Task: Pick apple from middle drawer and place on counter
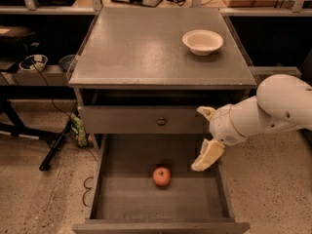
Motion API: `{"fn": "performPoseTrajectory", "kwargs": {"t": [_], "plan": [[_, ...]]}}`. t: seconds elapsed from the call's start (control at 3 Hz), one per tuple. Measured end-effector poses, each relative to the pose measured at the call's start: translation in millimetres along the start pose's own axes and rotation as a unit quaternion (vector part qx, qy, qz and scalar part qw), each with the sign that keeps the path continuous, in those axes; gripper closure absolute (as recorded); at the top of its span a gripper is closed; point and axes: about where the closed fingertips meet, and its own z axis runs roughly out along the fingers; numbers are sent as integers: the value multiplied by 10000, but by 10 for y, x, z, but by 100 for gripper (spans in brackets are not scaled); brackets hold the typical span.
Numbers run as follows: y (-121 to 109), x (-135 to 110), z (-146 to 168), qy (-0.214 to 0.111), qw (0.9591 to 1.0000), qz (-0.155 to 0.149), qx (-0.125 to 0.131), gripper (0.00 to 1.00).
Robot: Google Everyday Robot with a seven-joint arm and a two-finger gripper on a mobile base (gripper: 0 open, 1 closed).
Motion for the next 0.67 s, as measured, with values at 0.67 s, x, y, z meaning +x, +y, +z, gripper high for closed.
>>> {"fn": "performPoseTrajectory", "kwargs": {"t": [0.67], "plan": [[-8, 263, 344, -142, 9996, 44, -242, 0]]}}
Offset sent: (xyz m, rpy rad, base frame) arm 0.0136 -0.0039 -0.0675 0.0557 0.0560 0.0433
